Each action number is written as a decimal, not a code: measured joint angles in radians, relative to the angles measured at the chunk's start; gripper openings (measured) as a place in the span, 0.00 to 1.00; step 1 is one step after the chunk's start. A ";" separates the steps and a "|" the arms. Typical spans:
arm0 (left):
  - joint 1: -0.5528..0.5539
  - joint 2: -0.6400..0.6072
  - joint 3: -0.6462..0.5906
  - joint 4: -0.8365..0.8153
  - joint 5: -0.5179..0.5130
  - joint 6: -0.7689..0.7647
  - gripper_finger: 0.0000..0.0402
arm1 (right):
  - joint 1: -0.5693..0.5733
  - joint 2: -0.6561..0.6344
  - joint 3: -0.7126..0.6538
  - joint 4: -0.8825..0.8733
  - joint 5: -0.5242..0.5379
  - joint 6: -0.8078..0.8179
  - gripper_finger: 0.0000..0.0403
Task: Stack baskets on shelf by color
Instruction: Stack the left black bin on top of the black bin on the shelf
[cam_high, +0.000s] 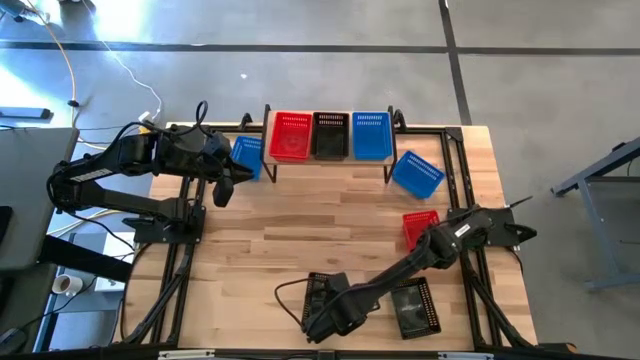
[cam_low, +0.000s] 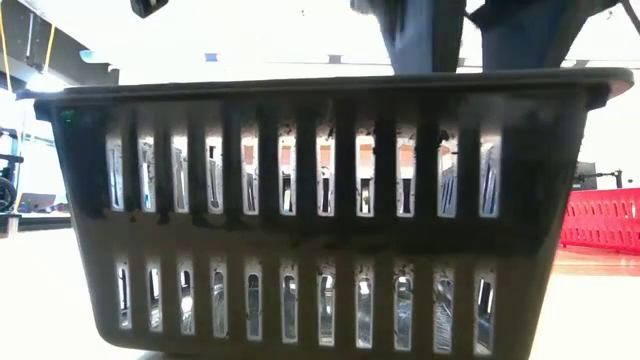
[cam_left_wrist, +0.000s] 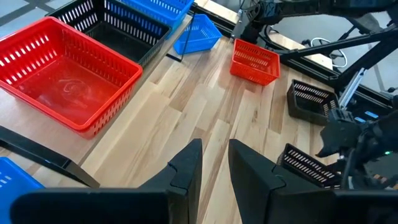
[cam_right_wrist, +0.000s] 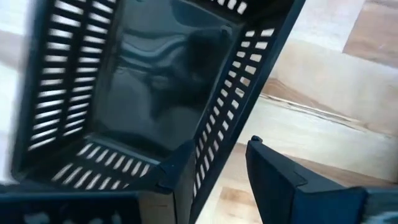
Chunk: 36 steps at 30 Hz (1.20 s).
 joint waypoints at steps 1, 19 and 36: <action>0.000 0.000 0.000 0.000 0.000 0.000 0.17 | 0.000 0.010 0.000 0.001 -0.004 0.005 0.32; 0.000 0.000 0.000 0.000 0.026 0.002 0.17 | -0.008 0.061 0.000 0.003 -0.054 -0.025 0.03; 0.000 0.001 0.000 0.000 0.016 0.002 0.17 | -0.101 -0.118 0.001 -0.118 0.131 -0.213 0.00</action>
